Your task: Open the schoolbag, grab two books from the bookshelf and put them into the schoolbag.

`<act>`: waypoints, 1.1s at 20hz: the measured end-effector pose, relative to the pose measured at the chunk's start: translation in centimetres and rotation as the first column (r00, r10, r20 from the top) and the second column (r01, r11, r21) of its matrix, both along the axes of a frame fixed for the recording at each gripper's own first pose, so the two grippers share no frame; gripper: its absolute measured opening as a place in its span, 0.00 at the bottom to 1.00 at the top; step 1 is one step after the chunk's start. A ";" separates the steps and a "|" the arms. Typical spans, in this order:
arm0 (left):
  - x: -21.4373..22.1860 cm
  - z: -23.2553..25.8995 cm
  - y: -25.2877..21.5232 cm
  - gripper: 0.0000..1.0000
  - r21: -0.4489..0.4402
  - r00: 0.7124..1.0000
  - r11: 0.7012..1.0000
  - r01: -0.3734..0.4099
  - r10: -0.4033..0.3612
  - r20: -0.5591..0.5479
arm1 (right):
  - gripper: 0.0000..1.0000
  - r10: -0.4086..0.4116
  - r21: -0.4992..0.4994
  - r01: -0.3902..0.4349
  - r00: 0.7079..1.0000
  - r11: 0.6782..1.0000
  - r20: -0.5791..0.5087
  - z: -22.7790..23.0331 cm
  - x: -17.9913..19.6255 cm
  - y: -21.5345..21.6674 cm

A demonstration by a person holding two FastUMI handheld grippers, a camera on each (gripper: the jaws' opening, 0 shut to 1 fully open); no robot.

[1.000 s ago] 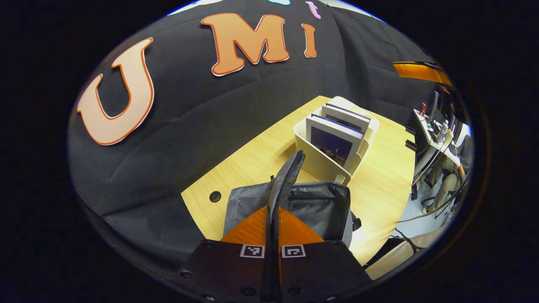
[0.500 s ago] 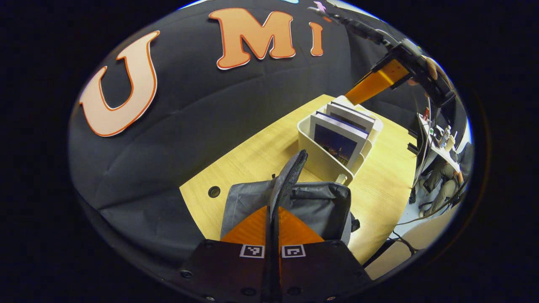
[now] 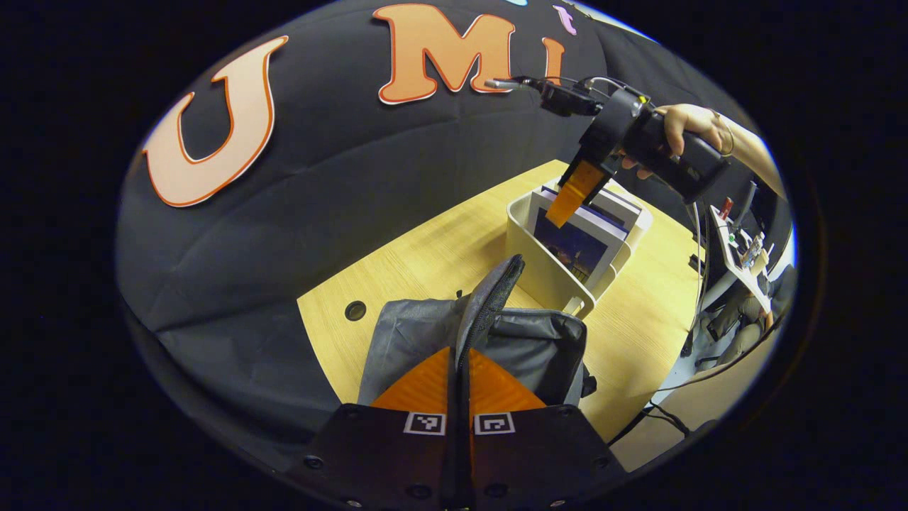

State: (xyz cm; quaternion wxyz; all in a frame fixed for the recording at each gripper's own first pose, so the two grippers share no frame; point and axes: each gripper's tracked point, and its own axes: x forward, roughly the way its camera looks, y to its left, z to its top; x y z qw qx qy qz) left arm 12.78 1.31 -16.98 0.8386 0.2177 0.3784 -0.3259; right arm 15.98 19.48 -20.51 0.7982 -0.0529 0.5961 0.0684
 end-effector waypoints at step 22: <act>0.1 -1.2 0.0 0.01 0.019 1.000 1.000 -0.018 0.019 -0.017 | 0.40 -0.096 -0.040 0.095 0.995 0.995 -0.009 -1.9 -0.7 -0.9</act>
